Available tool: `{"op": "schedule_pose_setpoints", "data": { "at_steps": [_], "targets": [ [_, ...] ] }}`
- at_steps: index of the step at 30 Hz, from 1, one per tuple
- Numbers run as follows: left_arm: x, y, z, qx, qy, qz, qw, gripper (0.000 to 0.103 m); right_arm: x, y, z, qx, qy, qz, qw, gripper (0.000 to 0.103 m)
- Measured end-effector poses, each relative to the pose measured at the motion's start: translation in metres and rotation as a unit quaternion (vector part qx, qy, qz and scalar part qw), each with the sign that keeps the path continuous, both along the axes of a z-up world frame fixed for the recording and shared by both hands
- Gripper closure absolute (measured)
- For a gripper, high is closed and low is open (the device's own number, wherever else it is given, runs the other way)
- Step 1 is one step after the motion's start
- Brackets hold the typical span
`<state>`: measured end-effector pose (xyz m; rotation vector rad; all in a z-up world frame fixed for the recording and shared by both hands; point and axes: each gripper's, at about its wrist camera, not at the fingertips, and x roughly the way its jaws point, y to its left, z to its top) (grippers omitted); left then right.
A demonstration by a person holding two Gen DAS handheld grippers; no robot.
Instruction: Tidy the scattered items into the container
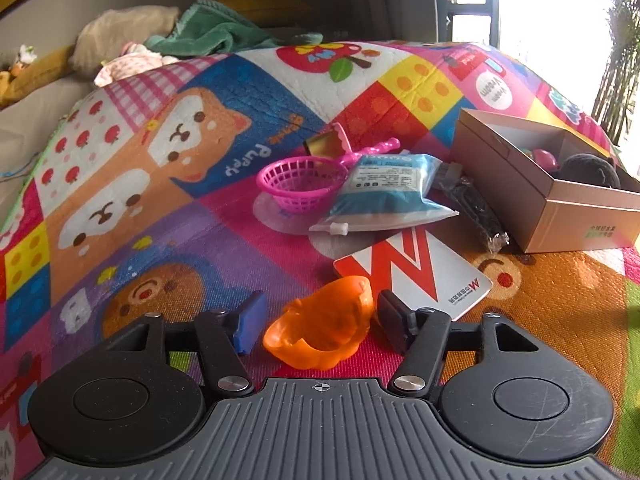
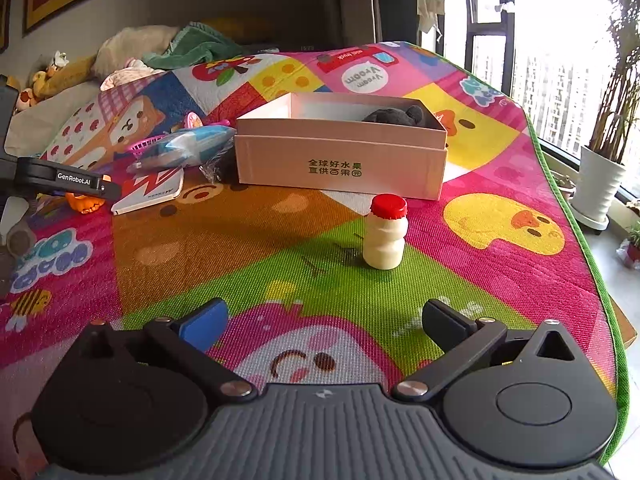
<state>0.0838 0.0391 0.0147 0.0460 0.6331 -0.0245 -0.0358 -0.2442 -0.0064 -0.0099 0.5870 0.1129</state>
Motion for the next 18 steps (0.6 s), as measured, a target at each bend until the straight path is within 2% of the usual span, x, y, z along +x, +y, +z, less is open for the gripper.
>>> {"op": "schedule_pose_setpoints", "data": {
  "at_steps": [1, 5, 8, 12, 15, 18],
  "targets": [
    [-0.001, -0.002, 0.001, 0.002, 0.000, -0.002, 1.0000, 0.051, 0.000, 0.000, 0.000, 0.001, -0.002, 0.000, 1.000, 0.000],
    [-0.015, -0.015, 0.010, 0.002, -0.009, -0.037, 0.9993, 0.057, -0.001, -0.001, -0.001, 0.001, -0.004, 0.000, 1.000, 0.000],
    [-0.030, -0.032, 0.016, -0.004, -0.018, -0.079, 0.9967, 0.057, -0.002, -0.001, -0.002, 0.002, -0.004, 0.000, 1.000, 0.000],
    [-0.044, -0.060, 0.016, -0.024, -0.004, -0.146, 0.9890, 0.057, -0.002, -0.001, -0.002, 0.002, -0.004, 0.000, 1.000, 0.000],
    [-0.051, -0.077, 0.010, -0.046, 0.019, -0.197, 0.9792, 0.053, -0.002, -0.001, -0.002, 0.002, -0.005, 0.000, 1.000, 0.000],
    [-0.060, -0.089, 0.005, -0.048, 0.026, -0.224, 0.9731, 0.040, -0.003, -0.002, -0.002, 0.003, -0.007, 0.000, 1.000, 0.000]
  ]
}}
